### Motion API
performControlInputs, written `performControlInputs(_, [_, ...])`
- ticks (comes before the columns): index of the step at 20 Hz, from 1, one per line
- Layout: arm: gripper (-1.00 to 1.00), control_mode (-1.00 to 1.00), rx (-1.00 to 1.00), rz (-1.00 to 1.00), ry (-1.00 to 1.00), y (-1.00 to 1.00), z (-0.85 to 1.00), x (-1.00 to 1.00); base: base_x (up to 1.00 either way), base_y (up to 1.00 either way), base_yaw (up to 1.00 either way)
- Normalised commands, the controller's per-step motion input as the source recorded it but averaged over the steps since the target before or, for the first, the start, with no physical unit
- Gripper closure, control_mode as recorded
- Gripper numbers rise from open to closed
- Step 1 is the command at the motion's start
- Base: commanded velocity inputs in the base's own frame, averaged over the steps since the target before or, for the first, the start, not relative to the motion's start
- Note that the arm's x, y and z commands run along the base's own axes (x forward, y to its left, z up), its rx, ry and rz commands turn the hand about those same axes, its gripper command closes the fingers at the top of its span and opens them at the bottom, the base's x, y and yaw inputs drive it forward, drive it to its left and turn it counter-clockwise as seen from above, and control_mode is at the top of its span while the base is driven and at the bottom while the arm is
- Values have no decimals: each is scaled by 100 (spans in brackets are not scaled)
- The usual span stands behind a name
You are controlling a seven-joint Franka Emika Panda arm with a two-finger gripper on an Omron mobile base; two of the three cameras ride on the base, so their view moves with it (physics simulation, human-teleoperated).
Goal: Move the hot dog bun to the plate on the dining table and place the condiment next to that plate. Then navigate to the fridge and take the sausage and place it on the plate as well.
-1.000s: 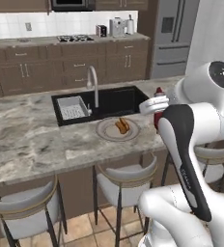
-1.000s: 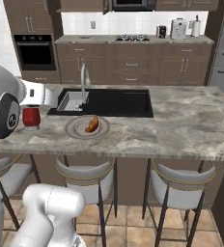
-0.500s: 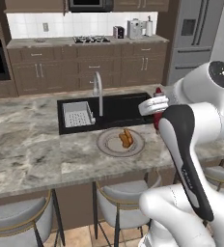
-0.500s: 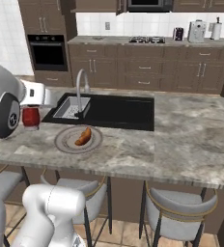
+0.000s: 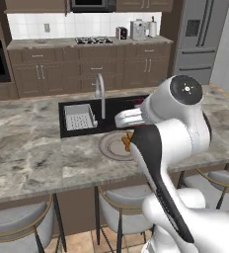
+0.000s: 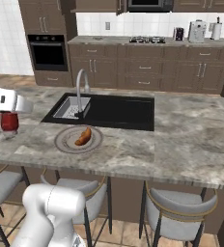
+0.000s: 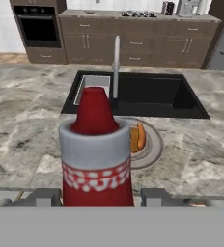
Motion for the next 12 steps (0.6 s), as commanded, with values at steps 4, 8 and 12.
performControlInputs(4, [100, -100, 0, -16, -14, 86, -50, 25, 0, 0, 0])
performControlInputs(8, [100, -100, 0, -9, -12, 49, -63, 70, 0, 0, 0])
performControlInputs(12, [100, -100, 0, -7, -1, 17, -56, 98, 0, 0, 0])
